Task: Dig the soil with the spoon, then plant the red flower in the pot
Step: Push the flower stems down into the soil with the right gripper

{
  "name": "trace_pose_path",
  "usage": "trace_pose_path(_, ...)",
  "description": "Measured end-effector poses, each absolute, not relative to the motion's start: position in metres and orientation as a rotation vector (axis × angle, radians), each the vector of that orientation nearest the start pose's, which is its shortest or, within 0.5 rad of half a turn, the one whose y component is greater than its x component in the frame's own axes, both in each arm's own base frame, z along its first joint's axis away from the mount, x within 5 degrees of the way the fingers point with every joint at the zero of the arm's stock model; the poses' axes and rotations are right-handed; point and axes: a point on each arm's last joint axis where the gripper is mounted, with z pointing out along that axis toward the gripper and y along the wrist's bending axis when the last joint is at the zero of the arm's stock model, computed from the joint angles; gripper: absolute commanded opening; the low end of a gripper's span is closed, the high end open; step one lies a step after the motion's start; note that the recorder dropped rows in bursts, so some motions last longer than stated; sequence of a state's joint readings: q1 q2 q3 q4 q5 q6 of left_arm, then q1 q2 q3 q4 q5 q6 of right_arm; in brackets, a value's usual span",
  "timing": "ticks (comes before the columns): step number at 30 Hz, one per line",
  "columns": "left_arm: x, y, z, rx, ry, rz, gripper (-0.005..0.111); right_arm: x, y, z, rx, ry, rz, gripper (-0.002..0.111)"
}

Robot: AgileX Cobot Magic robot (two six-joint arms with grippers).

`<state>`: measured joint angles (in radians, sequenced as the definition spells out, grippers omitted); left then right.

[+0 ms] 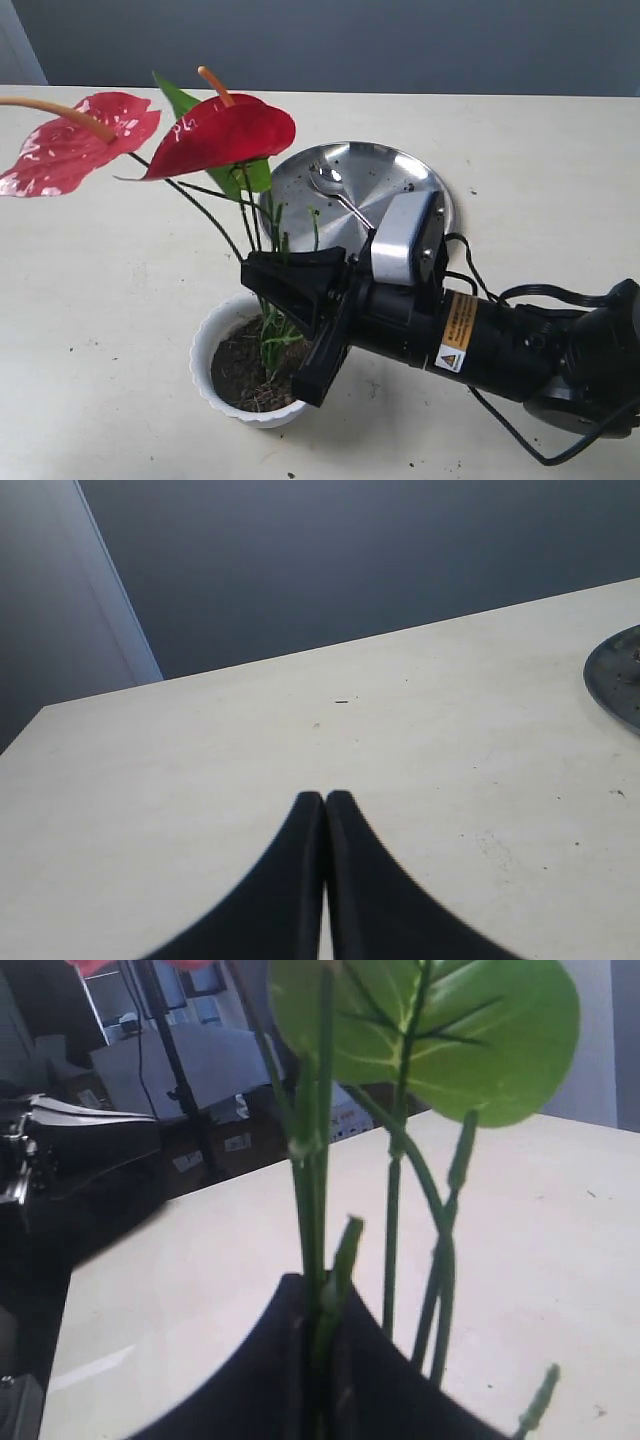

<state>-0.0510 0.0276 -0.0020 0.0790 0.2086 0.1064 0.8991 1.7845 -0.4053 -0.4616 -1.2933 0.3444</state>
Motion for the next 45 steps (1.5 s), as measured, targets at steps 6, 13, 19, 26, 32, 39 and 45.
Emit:
trace_pose_path(6, 0.0577, -0.0014, 0.1934, 0.189, 1.708, 0.112, 0.0, 0.1362, 0.2359, 0.1525, -0.934, 1.473, 1.205, -0.001)
trace_pose_path(13, 0.0577, -0.0014, 0.1934, 0.189, 1.708, 0.112, 0.0, 0.1341, 0.2364, 0.1522, -0.958, 1.466, 1.218, -0.001)
trace_pose_path(19, 0.0577, -0.0014, 0.1934, 0.189, 1.708, 0.112, 0.0, 0.1317, 0.2367, 0.1516, -0.988, 1.459, 1.229, -0.001)
trace_pose_path(26, 0.0577, -0.0014, 0.1934, 0.189, 1.708, 0.112, 0.0, 0.1308, 0.2369, 0.1506, -1.003, 1.457, 1.229, -0.001)
trace_pose_path(32, 0.0577, -0.0014, 0.1934, 0.189, 1.708, 0.112, 0.0, 0.1307, 0.2369, 0.1506, -1.005, 1.457, 1.23, -0.001)
trace_pose_path(39, 0.0577, -0.0014, 0.1934, 0.189, 1.708, 0.112, 0.0, 0.1304, 0.237, 0.1501, -1.009, 1.457, 1.231, -0.001)
trace_pose_path(45, 0.0577, -0.0014, 0.1934, 0.189, 1.708, 0.112, 0.0, 0.1317, 0.2391, 0.1456, -1.016, 1.47, 1.232, -0.001)
